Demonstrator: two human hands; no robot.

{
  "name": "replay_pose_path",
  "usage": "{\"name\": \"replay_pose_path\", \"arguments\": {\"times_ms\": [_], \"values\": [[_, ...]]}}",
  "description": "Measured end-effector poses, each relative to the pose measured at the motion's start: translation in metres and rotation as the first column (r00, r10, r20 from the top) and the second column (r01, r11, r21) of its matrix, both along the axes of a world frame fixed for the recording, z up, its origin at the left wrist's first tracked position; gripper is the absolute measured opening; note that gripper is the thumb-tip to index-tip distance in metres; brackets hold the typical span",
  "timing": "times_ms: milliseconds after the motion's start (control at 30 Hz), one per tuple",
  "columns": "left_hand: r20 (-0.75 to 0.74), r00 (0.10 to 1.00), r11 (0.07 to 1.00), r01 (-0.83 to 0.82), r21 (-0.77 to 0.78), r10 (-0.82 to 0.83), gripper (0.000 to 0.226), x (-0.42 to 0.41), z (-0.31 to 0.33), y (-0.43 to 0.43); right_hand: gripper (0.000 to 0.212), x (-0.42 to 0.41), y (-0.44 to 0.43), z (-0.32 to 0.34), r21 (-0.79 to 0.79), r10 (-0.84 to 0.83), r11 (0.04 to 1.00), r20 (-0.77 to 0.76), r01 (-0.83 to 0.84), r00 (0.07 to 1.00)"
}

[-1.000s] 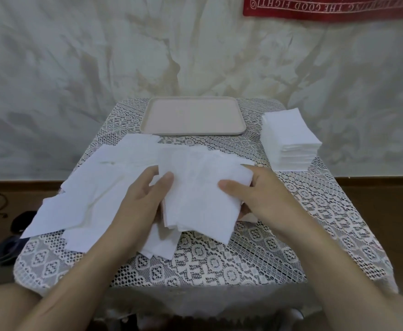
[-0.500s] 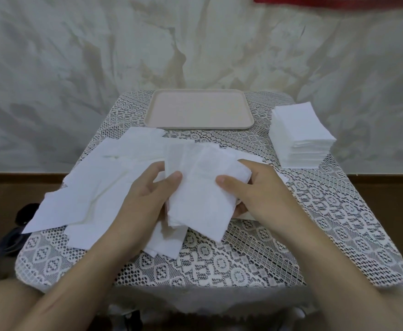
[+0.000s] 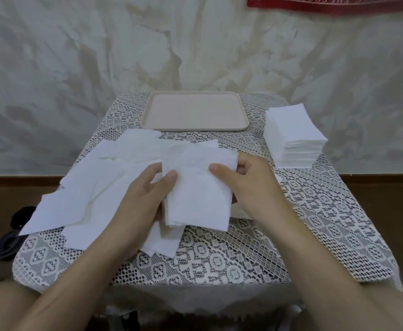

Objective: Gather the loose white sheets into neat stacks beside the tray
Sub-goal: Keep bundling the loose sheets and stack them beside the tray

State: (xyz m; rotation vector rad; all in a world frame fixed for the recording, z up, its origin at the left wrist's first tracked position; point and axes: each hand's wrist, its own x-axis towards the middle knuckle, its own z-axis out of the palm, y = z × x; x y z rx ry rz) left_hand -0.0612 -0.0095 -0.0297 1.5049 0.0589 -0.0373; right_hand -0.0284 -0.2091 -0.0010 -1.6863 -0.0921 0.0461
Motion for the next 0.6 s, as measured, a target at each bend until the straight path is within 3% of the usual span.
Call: {"name": "replay_pose_path", "arguments": {"times_ms": [200, 467, 600], "values": [[-0.008, 1.0, 1.0, 0.01, 0.018, -0.01, 0.034, -0.001, 0.002, 0.002, 0.008, -0.004, 0.011, 0.001, 0.138, 0.036, 0.99, -0.109, -0.02, 0.993], [-0.022, 1.0, 1.0, -0.02, -0.007, 0.02, 0.033, 0.0, 0.002, 0.005, 0.008, 0.001, -0.003, -0.006, -0.127, -0.033, 0.991, 0.056, 0.04, 0.998], [-0.025, 1.0, 1.0, -0.011, -0.006, 0.011, 0.032, -0.001, 0.003, 0.005, 0.009, 0.004, -0.009, 0.001, -0.096, -0.037, 0.994, 0.08, 0.044, 0.996]]}}
